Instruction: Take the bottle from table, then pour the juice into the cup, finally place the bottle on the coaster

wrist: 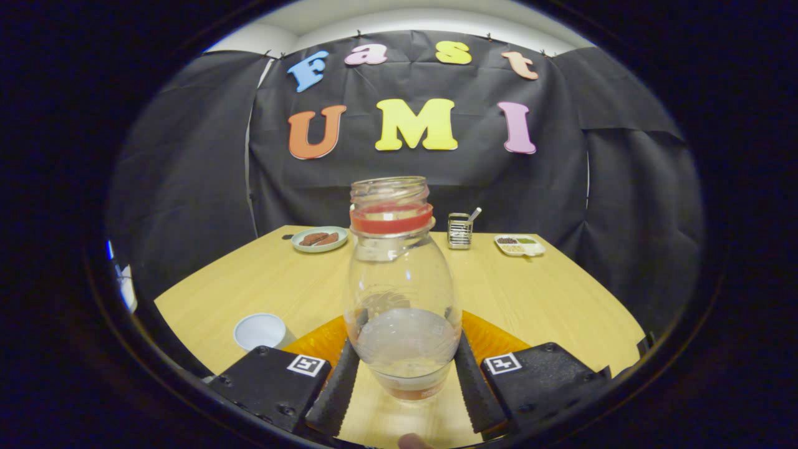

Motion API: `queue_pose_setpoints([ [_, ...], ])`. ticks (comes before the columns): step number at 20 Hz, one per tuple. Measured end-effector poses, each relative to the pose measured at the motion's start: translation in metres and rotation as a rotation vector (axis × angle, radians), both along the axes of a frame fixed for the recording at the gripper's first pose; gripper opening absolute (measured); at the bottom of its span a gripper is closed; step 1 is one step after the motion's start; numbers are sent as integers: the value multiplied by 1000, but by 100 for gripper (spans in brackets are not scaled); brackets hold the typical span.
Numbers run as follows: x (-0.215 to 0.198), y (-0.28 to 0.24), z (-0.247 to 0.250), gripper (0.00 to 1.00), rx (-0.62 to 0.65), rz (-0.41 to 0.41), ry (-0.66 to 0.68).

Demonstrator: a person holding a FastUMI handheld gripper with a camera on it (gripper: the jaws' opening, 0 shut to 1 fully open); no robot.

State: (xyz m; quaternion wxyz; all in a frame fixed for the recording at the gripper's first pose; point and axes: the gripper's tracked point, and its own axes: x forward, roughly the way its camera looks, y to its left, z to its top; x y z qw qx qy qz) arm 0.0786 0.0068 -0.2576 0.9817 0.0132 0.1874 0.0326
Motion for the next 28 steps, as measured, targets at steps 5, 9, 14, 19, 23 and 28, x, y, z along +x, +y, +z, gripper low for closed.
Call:
queue_pose_setpoints([
  [5,-2,-7,9,79,-173,48,14],
  [9,2,-12,21,78,-286,61,15],
  [14,-3,-7,22,79,-468,101,13],
  [19,-5,-2,13,79,-664,145,25],
  [23,1,-4,12,79,-859,146,26],
  [28,11,-8,3,79,-1085,169,30],
])
